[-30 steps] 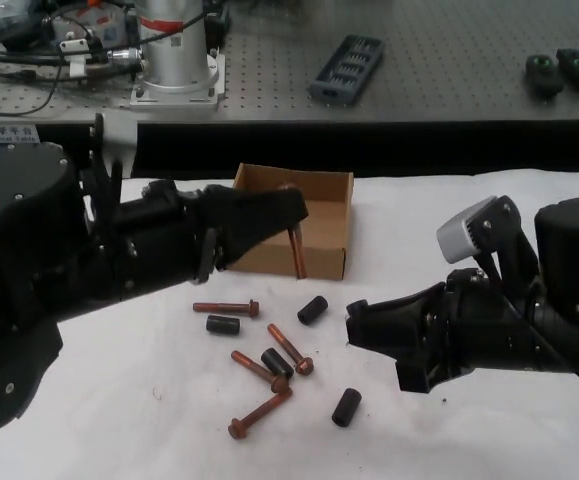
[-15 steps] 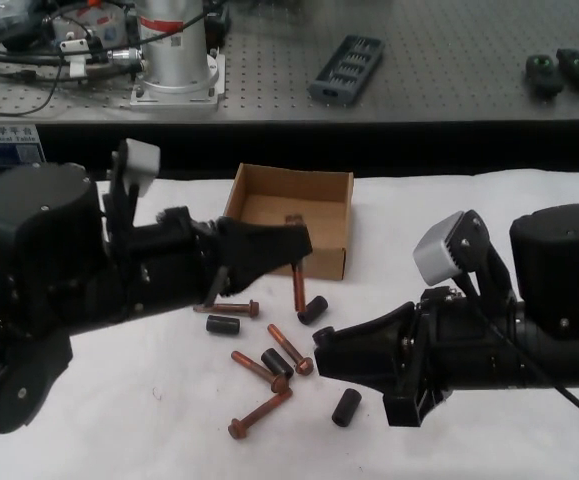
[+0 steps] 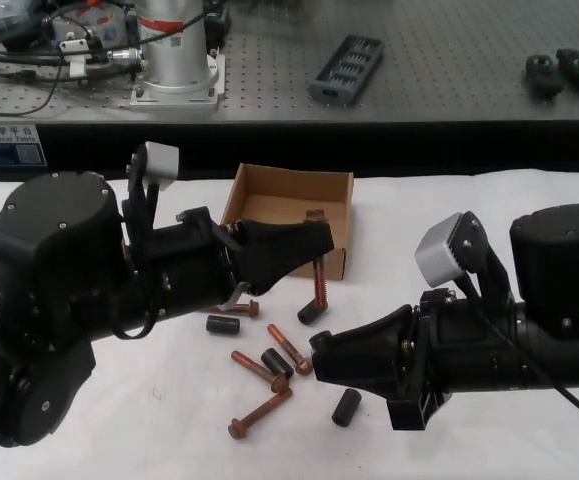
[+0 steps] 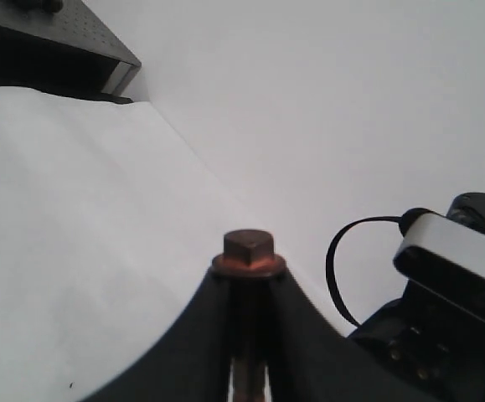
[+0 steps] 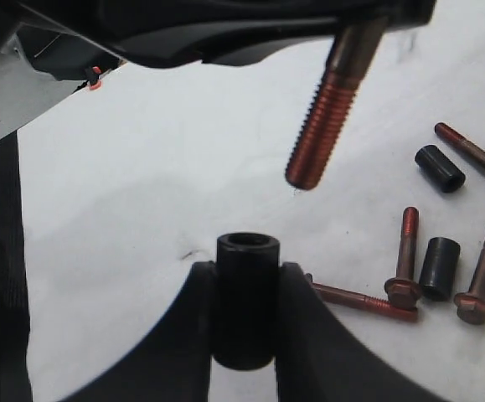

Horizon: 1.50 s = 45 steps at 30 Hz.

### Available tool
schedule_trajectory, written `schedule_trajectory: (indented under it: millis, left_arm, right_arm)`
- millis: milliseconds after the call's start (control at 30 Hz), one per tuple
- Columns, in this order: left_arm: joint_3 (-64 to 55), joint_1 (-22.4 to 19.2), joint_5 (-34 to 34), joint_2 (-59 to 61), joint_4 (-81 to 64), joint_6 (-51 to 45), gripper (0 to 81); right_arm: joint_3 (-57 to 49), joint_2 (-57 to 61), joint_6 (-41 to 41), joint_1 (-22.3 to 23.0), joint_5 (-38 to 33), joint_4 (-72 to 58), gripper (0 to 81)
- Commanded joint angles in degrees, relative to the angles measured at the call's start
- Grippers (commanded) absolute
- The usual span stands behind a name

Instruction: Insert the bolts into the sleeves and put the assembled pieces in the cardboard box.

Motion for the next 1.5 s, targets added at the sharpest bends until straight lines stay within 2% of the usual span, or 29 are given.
schedule_trajectory:
  millis: [0, 233, 667, 1067, 1167, 1467]
  left_arm:
    - [-0.35, -0.23, -2.25, 0.05, -1.38, 1.15, 0.6]
    - [-0.35, -0.23, -3.14, 0.05, -1.38, -0.10, 0.6]
    - [-0.35, -0.23, -5.76, 0.05, -4.57, -3.70, 0.6]
    - [-0.22, -0.23, -5.22, 0.05, -4.89, -5.06, 0.6]
    - [-0.23, -0.23, -5.23, 0.05, -4.30, -5.36, 0.6]
    - [-0.23, -0.23, -2.24, 0.05, -2.63, -5.84, 0.6]
  right_arm:
    - [-0.01, -0.35, 0.39, 0.10, -0.72, -2.04, 4.9]
    - [-0.01, -0.35, 5.36, 0.10, 2.13, -8.42, 4.9]
    - [-0.01, -0.35, 5.33, 0.10, 3.48, -8.40, 4.9]
    - [-0.01, 0.20, 5.33, 0.10, 3.66, -8.40, 4.9]
    - [-0.01, 0.20, 5.33, 0.10, 5.77, -8.40, 4.9]
    - [-0.01, 0.20, 6.51, 0.10, 6.19, -11.99, 4.9]
